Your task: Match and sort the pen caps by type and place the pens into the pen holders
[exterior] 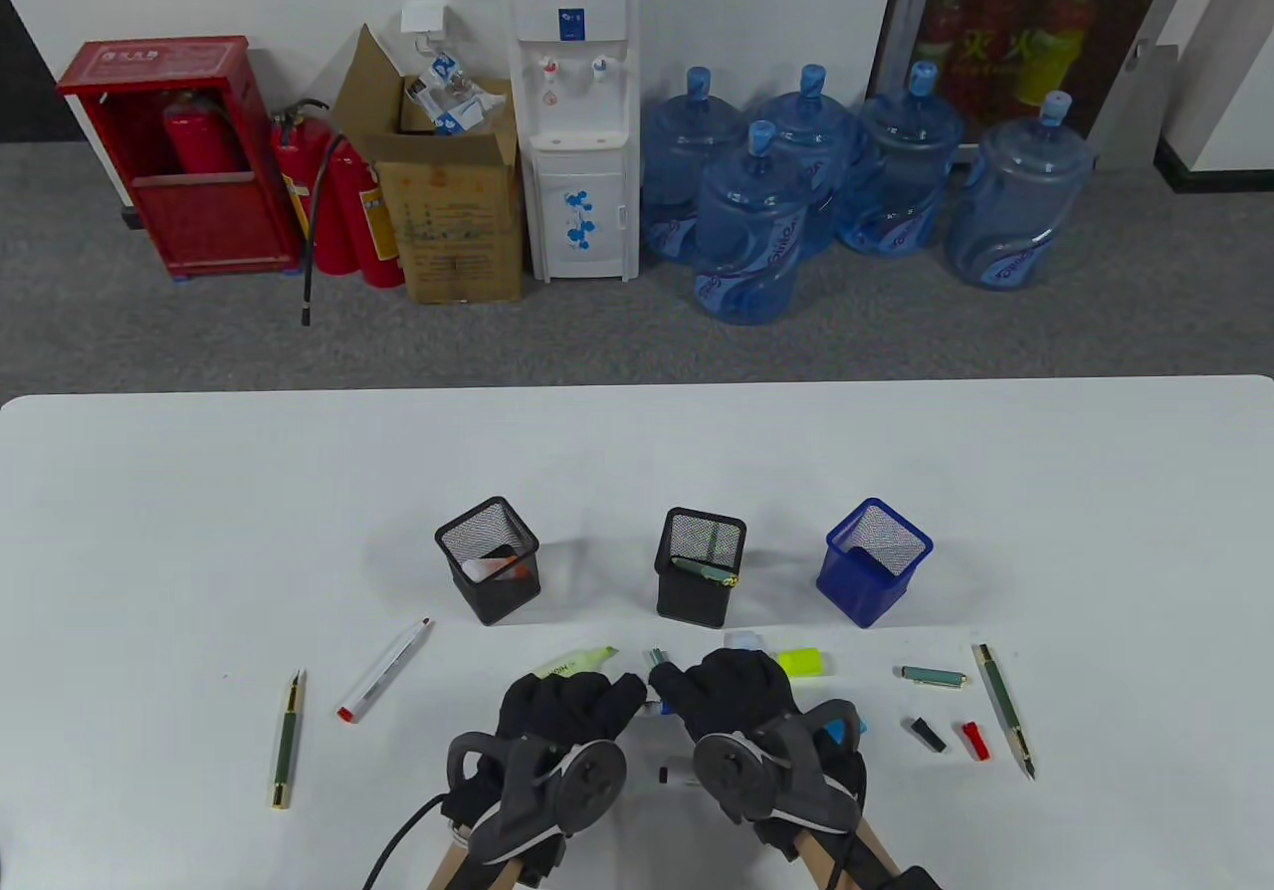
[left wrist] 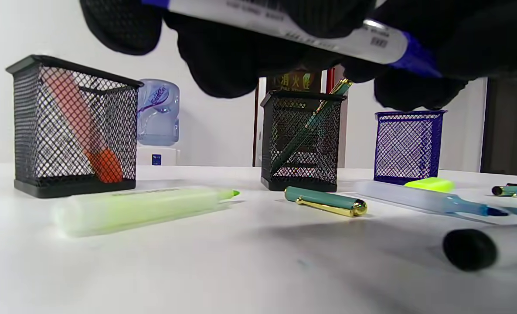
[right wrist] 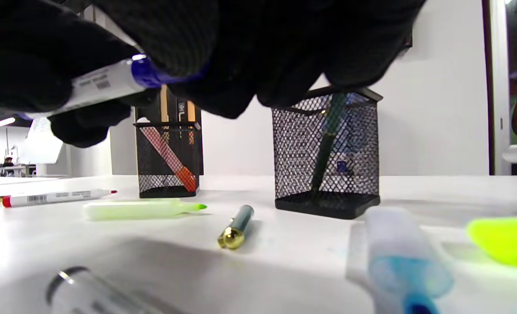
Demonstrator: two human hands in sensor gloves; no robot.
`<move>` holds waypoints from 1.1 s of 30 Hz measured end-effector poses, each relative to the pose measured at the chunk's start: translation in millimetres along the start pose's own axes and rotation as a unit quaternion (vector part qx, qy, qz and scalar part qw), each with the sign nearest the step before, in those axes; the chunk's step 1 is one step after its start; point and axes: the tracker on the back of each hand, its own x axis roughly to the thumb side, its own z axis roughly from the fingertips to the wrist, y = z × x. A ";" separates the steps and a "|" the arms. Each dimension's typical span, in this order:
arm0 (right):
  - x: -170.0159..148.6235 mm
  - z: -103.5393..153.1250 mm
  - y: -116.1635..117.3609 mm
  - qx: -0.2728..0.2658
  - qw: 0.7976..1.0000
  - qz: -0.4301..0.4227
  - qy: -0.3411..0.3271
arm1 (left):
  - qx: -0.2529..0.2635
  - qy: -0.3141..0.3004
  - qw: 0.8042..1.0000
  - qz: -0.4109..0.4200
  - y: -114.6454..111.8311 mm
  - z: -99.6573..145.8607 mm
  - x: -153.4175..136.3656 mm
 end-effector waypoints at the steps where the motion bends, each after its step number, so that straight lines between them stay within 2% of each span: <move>1: -2.3 0.7 -1.0 -0.007 1.000 -0.012 0.004 | 0.002 -0.001 1.000 0.000 0.1 0.3 -0.1; 4: -10.1 3.4 -4.0 -0.009 0.994 -0.102 0.034 | -0.004 -0.002 0.999 0.039 1.1 0.3 -0.8; 8: -15.6 3.8 -7.5 -0.016 0.987 -0.153 0.051 | 0.006 -0.012 0.998 0.064 5.4 1.9 -0.3; 12: -20.0 1.4 -6.0 0.002 0.976 -0.209 0.058 | 0.009 -0.018 0.997 0.078 7.6 2.0 -0.4; 16: -21.0 1.0 -4.1 0.004 0.974 -0.214 0.070 | 0.013 -0.013 0.998 0.066 9.4 2.2 1.0; 21: -24.6 -1.4 -2.6 0.019 0.959 -0.269 0.084 | 0.012 -0.020 0.996 0.081 10.8 0.5 2.4; 24: -23.9 -2.7 -1.4 0.035 0.954 -0.285 0.086 | 0.039 -0.042 0.998 0.028 14.2 3.0 8.3; 27: -25.0 -3.6 -1.0 0.041 0.944 -0.312 0.096 | 0.050 -0.045 0.998 0.013 14.4 4.0 10.7; 29: -24.2 -3.3 -2.5 0.042 0.939 -0.329 0.095 | 0.043 -0.042 0.998 0.033 15.5 3.5 9.0; 33: -16.2 -2.7 -7.4 0.019 0.955 -0.290 0.060 | -0.009 -0.033 0.989 0.147 12.2 0.6 -3.3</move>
